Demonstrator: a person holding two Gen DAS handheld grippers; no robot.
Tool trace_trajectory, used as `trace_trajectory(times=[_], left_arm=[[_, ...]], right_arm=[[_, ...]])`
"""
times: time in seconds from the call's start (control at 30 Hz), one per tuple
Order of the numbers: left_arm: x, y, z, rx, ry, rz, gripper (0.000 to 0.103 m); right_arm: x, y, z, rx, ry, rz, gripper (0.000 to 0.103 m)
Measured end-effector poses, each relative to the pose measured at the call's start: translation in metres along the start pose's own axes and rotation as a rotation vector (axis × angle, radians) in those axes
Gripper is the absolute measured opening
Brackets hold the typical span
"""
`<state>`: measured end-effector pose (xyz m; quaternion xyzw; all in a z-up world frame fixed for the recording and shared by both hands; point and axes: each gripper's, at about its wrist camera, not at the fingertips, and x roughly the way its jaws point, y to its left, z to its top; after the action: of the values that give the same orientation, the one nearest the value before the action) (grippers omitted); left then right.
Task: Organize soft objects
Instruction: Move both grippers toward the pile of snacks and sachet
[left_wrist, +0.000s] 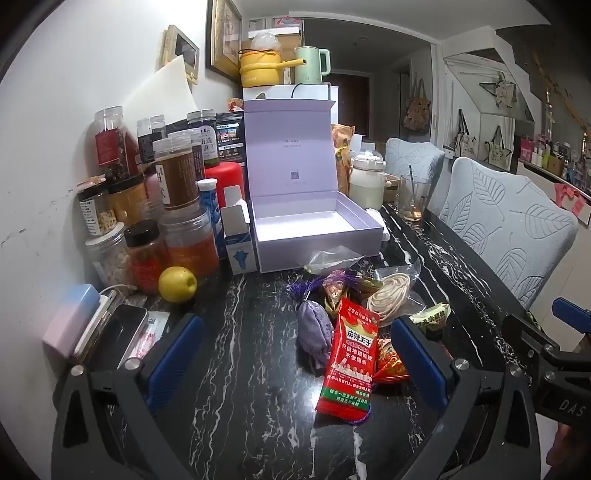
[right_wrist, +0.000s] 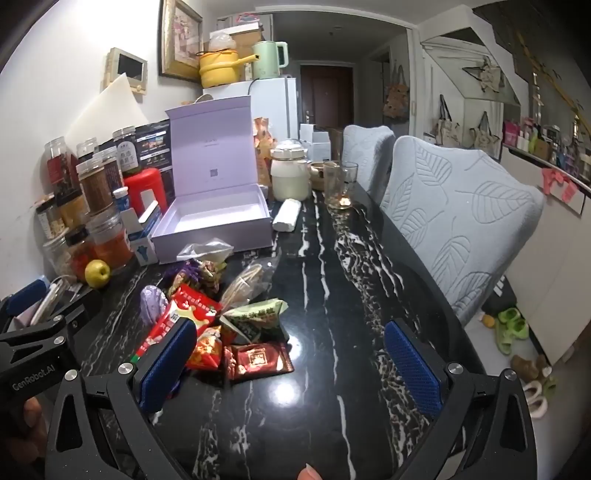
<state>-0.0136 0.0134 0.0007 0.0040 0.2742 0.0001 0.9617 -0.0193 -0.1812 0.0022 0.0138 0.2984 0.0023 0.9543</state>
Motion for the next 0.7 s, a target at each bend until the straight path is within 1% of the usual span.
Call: trace_trajectory(times=[0.5, 0.7], left_arm=[[-0.001, 0.007, -0.004, -0.009, 0.004, 0.004, 0.103], [-0.001, 0.017, -0.006, -0.017, 0.008, 0.021, 0.103]], right_arm=[[0.001, 0.005, 0.000, 0.001, 0.002, 0.016, 0.103], [0.002, 0.008, -0.002, -0.002, 0.002, 0.039, 0.103]])
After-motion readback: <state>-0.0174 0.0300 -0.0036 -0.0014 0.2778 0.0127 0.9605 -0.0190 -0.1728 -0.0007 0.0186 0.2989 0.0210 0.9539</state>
